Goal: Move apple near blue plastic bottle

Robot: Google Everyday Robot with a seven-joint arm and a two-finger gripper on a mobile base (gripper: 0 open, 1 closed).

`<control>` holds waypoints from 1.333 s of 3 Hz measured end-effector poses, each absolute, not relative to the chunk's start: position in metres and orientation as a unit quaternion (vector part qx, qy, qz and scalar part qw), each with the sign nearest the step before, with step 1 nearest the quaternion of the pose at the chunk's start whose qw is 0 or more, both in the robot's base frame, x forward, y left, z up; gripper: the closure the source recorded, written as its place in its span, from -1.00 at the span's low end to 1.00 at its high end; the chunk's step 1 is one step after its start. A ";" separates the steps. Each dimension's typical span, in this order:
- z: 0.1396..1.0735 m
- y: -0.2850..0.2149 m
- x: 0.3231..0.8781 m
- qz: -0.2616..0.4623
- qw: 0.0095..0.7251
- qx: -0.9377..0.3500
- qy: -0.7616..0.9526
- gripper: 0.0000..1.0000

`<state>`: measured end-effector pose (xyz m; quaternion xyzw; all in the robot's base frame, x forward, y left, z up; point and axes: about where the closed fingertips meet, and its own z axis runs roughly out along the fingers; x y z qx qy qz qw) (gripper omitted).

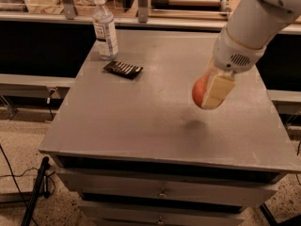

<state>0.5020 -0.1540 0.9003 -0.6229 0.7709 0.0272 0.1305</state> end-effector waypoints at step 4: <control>0.988 -0.093 0.600 -0.011 0.259 -0.635 0.728 1.00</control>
Offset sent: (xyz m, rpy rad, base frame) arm 0.1164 0.0611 0.1030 0.1618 -0.2583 0.0233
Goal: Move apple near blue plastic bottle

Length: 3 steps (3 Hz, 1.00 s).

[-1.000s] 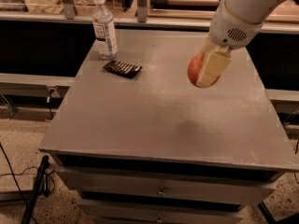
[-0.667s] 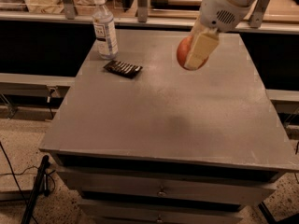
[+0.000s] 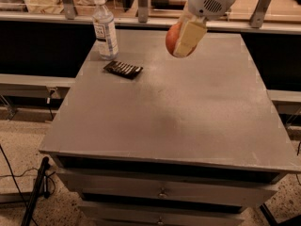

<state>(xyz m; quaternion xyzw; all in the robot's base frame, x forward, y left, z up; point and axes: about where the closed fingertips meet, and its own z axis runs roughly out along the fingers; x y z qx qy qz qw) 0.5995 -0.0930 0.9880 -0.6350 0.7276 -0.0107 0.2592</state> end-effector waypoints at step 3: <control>0.984 -0.067 0.738 0.014 0.373 -0.574 0.728 1.00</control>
Offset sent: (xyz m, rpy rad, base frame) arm 0.1533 0.0220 0.0096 0.1639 -0.1544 -0.0591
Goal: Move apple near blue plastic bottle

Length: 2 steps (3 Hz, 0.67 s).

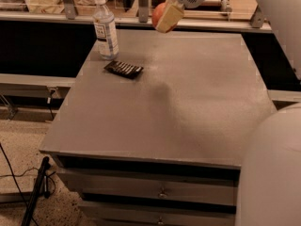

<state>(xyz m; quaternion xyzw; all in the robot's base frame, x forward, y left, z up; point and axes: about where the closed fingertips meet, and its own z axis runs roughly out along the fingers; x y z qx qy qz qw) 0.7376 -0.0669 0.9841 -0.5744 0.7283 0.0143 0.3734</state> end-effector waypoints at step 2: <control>0.947 -0.033 0.777 0.100 0.397 -0.537 0.738 1.00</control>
Offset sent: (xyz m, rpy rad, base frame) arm 0.0565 0.0569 -0.0642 0.2435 0.1889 0.0276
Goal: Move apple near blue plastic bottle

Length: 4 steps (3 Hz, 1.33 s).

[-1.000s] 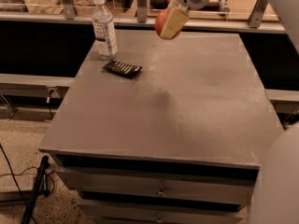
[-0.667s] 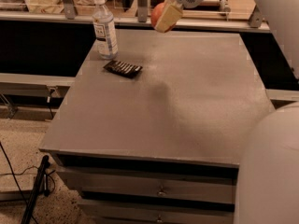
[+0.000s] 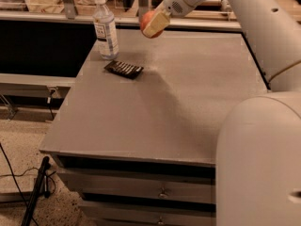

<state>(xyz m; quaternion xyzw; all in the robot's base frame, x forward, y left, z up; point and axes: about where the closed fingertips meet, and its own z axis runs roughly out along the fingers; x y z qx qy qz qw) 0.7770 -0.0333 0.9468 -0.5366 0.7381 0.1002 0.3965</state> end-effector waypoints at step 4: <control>0.897 0.031 0.772 0.145 0.311 -0.590 0.731 1.00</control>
Offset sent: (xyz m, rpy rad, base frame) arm 0.0046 0.0513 -0.0387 0.0231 0.2059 0.1262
